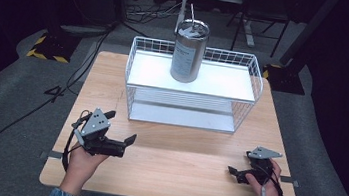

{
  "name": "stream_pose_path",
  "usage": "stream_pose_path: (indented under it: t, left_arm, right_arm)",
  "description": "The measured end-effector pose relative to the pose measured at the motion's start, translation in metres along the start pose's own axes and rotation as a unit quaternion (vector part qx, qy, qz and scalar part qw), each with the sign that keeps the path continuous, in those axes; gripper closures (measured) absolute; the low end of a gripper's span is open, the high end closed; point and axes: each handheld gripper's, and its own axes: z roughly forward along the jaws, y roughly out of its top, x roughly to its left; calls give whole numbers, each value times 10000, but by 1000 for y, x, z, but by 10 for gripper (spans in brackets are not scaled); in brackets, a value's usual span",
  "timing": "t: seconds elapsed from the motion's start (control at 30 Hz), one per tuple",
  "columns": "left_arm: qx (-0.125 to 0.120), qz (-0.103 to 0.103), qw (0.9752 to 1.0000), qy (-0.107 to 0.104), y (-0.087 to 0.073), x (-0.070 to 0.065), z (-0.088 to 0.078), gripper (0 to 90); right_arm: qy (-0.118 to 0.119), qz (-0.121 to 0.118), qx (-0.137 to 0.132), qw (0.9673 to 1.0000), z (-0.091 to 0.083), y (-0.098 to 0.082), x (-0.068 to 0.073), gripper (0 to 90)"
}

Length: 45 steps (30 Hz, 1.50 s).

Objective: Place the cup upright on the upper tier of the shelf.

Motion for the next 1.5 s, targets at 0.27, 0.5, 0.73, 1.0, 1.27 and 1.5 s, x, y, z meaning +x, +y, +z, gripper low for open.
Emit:
stream_pose_path:
  t: [0.27,0.5,0.73,1.0,1.27,1.5]
  left_arm:
    - [49,-166,9998,77,-23,3,8,3]
    - [274,-250,9992,153,-38,8,11,2]
    - [616,-452,9968,239,-58,17,19,4]
    - [1120,-514,9915,425,-74,23,29,8]
    - [1573,-774,9832,508,-84,29,36,4]
    - [2055,-795,9735,612,-92,30,46,5]
  right_arm:
    - [0,0,0,10000,0,0,0,2]
    - [0,-1,-1,10000,0,0,0,2]
    - [1,2,1,10000,0,0,0,2]
    - [1,0,-1,10000,0,0,0,2]
    - [1,1,0,10000,0,0,0,3]
    - [3,-14,6,10000,0,0,0,2]
